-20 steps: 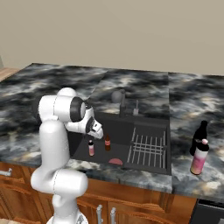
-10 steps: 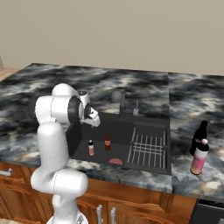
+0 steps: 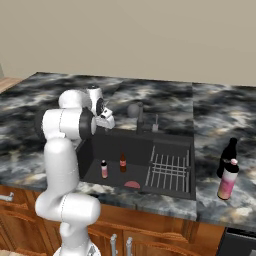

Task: Place the large bottle from the dining counter next to the other large bottle outside the sink, and place the small bottle from the dining counter next to the other small bottle inside the sink.

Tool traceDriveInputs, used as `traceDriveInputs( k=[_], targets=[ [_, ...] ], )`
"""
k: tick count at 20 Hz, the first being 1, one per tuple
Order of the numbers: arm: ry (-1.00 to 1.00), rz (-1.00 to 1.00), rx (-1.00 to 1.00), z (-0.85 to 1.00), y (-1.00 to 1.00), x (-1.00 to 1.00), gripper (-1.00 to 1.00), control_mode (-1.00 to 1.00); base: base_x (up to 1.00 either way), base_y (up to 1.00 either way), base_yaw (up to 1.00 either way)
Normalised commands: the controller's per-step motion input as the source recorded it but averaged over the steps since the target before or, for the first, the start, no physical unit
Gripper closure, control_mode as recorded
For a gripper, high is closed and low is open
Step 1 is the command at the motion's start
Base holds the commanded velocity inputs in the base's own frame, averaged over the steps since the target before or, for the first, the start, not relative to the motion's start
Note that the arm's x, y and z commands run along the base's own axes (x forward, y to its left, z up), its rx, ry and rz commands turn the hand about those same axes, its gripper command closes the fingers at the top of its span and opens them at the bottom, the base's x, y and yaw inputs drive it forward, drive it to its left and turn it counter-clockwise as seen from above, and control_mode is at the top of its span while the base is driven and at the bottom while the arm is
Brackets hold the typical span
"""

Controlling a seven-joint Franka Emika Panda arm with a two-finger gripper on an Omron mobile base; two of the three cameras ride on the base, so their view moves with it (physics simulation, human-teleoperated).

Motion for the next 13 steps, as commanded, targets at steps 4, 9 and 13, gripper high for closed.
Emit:
traceDriveInputs(
  k=[4, 9, 13],
  targets=[
    [0.00, 0.02, 0.00, 0.61, 0.00, -0.01, -1.00, -1.00, 0.00, 0.00, 0.00],
    [0.00, 0.03, 0.00, 0.76, 0.00, -0.35, -1.00, -1.00, 0.00, 0.00, 0.00],
    [0.00, 0.03, 0.00, 0.76, 0.00, -0.46, -1.00, -1.00, 0.00, 0.00, 0.00]
  ],
)
